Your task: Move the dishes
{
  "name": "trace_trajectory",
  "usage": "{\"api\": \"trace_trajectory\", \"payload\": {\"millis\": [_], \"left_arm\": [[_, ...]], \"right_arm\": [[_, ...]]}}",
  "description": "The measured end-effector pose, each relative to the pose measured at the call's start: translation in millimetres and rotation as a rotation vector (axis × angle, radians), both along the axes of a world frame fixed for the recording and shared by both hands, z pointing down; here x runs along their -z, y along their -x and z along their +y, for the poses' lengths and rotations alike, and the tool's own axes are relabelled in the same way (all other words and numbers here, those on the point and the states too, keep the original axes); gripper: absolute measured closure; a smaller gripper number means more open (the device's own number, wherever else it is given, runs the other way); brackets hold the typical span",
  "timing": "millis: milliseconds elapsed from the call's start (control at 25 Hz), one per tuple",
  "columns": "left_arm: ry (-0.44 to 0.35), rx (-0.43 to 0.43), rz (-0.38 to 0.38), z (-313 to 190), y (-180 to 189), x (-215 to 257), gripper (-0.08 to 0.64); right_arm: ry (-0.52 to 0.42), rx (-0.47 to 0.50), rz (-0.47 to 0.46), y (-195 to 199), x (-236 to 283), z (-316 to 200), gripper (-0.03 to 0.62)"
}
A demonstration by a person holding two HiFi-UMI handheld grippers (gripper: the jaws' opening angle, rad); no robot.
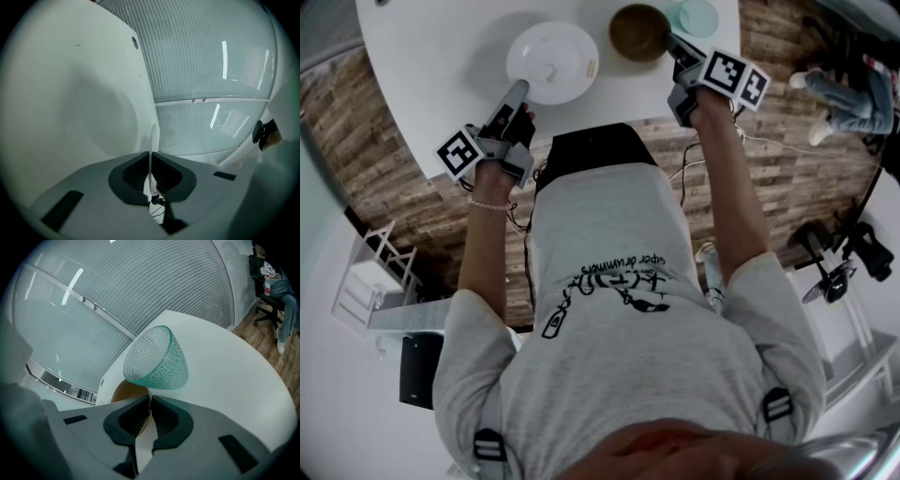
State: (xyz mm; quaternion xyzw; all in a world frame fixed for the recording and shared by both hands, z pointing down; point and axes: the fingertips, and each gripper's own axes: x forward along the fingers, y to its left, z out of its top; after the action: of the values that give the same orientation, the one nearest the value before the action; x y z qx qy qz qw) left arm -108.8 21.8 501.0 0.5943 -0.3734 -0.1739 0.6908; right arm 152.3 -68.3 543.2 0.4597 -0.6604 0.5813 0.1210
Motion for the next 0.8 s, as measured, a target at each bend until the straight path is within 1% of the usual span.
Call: {"api": "trace_trajectory", "payload": {"millis": [800], "left_arm": [[0.004, 0.001, -0.004, 0.7, 0.0, -0.9, 0.546]], "right_arm": [[-0.001, -0.011, 0.005, -1.1, -2.4, -2.2, 0.548]]}}
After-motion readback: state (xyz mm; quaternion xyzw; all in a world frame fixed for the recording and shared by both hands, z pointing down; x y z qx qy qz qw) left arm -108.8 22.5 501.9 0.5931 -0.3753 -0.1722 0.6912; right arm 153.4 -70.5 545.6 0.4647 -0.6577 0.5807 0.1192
